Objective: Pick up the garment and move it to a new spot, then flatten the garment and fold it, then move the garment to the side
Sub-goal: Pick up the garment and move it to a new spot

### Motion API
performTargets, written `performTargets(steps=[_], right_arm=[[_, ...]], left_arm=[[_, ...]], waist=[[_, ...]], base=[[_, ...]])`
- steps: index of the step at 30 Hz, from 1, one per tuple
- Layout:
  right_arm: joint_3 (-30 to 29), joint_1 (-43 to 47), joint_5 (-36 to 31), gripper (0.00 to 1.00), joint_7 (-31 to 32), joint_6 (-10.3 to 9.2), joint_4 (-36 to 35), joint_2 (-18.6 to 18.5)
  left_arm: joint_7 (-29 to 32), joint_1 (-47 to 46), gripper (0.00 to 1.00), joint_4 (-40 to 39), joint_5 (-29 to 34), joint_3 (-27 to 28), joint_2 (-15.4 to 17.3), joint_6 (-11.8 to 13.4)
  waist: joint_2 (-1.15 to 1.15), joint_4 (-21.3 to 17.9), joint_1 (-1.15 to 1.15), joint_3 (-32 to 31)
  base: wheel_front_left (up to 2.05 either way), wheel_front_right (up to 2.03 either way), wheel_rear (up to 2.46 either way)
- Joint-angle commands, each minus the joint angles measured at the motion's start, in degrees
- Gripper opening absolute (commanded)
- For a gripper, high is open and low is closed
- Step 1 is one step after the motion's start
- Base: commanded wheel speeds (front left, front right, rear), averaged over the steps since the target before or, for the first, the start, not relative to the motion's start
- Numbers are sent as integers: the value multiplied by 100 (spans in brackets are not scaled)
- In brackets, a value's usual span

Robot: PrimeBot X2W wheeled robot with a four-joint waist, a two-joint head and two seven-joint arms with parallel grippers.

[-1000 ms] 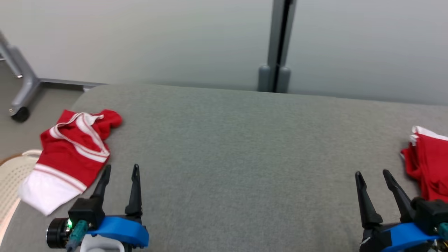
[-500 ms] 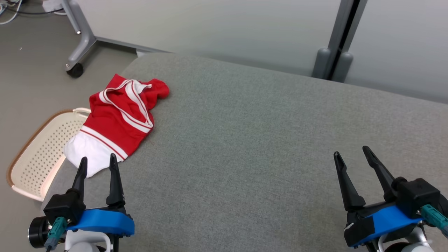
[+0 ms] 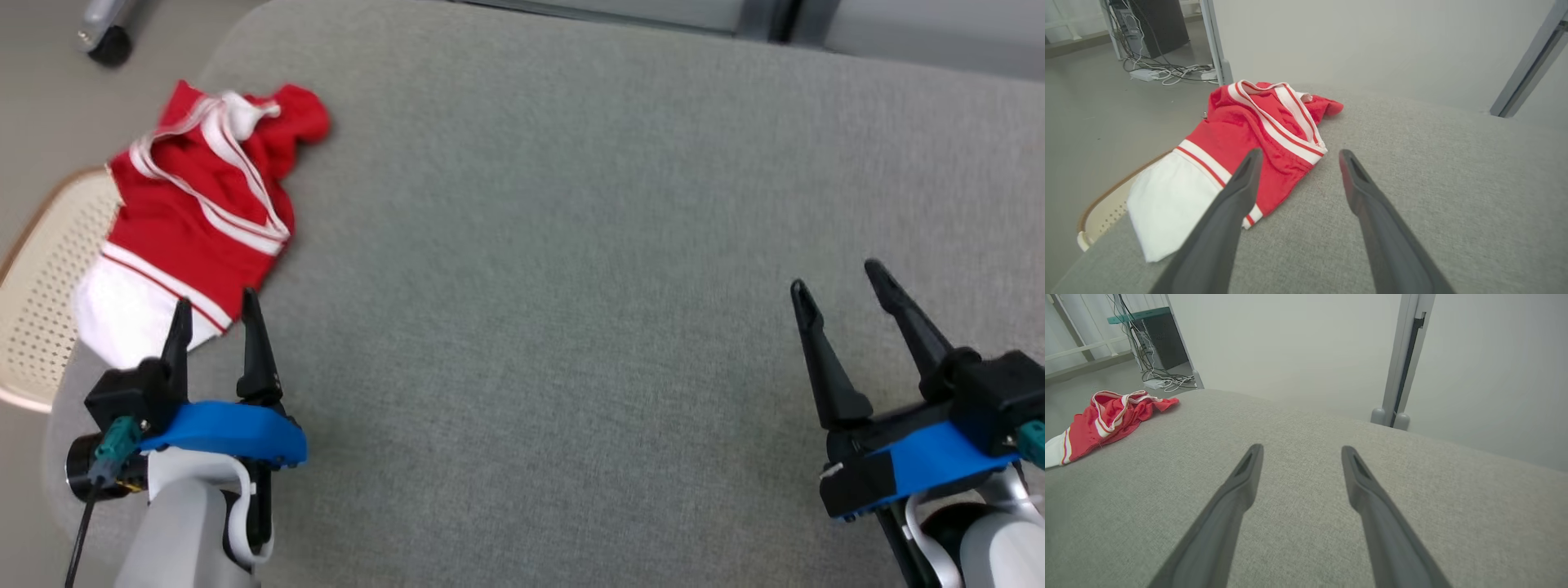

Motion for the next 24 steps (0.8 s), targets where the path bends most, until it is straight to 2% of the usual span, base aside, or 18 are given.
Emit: performTargets(steps=[1, 8, 15, 16, 17, 18, 24], right_arm=[[-7, -95, -23, 100, 20, 0, -35, -44], [-60, -318, 50, 100, 83, 0, -118, -163], [-116, -485, 52, 100, 82, 0, -127, -256], [-120, -485, 49, 100, 75, 0, -121, -262], [-124, -490, 49, 100, 66, 0, -110, -266], [-132, -499, 49, 100, 55, 0, -100, -272], [-131, -522, 34, 100, -92, 0, 24, -231]], left_arm=[[-16, -206, 100, 95, -48, 50, 2, -39], [-15, -1182, 100, 1809, -286, 249, 133, -356], [7, -1782, 100, 3123, -525, 441, 198, -486], [18, -1845, 91, 3241, -533, 450, 233, -516], [21, -1902, 39, 3324, -549, 466, 245, -543], [20, -1939, 0, 3358, -555, 490, 247, -559], [-8, -1668, 0, 2734, -371, 828, 282, -525]], waist=[[-2, 59, -2, 157], [-2, -135, -2, 713], [-2, -224, -2, 972], [-2, -230, -2, 983], [-2, -233, -2, 991], [-2, -233, -2, 991], [-2, -276, -2, 740]], base=[[0, 0, 0], [0, 0, 0], [0, 0, 0], [0, 0, 0], [0, 0, 0], [0, 0, 0], [0, 0, 0]])
